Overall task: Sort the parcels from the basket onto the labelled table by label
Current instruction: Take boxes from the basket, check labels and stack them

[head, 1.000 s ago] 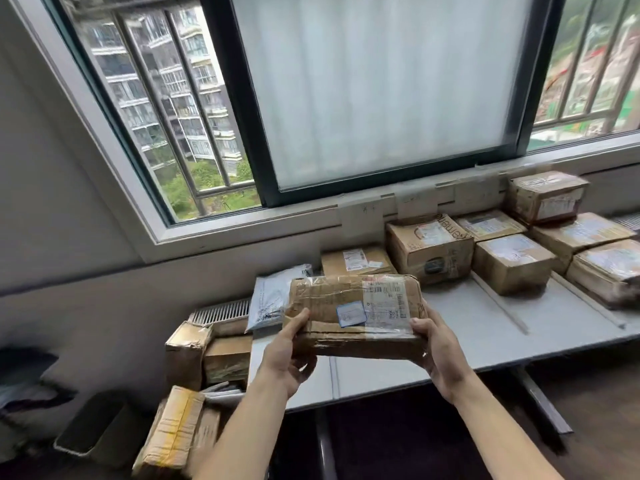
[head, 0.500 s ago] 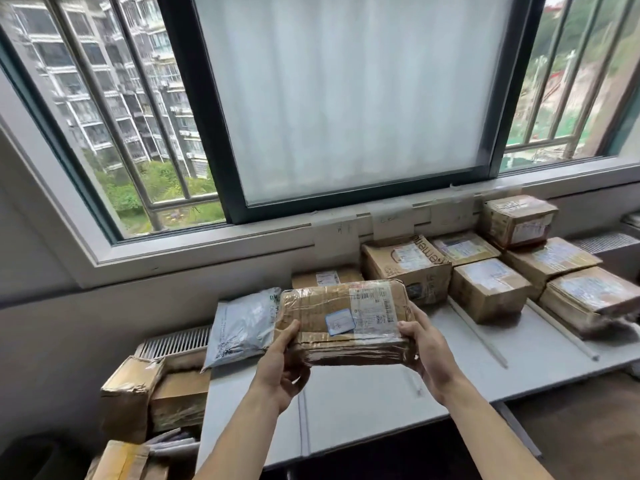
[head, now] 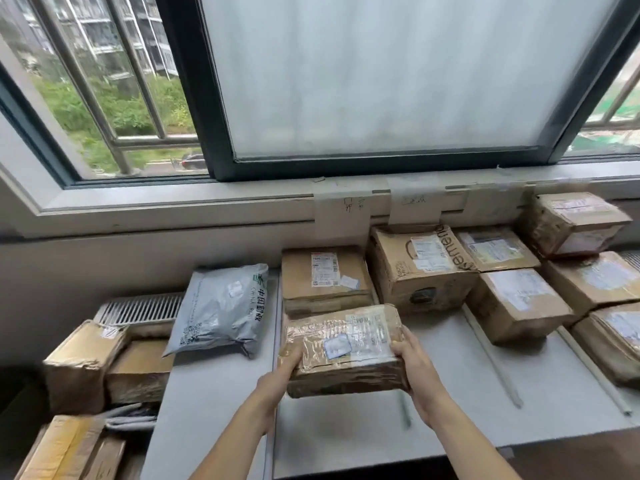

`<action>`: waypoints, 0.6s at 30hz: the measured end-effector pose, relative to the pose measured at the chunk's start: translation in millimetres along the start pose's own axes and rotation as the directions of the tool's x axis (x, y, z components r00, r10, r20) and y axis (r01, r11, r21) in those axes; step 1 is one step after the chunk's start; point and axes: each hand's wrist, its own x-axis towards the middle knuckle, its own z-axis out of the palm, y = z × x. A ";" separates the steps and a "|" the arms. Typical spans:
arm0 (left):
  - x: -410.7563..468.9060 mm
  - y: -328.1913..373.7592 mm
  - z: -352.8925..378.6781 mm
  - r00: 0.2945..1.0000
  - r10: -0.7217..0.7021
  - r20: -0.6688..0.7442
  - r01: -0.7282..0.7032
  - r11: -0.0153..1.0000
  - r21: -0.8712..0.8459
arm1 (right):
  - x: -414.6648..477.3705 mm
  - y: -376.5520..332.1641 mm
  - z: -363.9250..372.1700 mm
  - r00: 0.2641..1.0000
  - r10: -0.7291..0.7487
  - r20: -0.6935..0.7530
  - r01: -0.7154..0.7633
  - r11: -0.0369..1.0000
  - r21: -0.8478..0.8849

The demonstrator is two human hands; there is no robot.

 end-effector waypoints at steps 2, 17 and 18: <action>41.7 -25.5 -5.4 0.996 -0.054 -0.065 0.053 0.998 -0.019 | 15.2 6.7 1.4 1.000 0.028 -0.003 -0.028 0.999 -0.034; 83.5 15.9 13.3 0.874 0.238 -0.424 0.032 0.842 0.538 | 92.6 23.1 16.1 0.987 0.149 -0.056 -0.159 0.956 -0.245; 86.8 17.0 13.1 0.864 0.261 -0.431 0.035 0.822 0.568 | 94.8 20.8 17.9 0.988 0.144 -0.055 -0.154 0.954 -0.257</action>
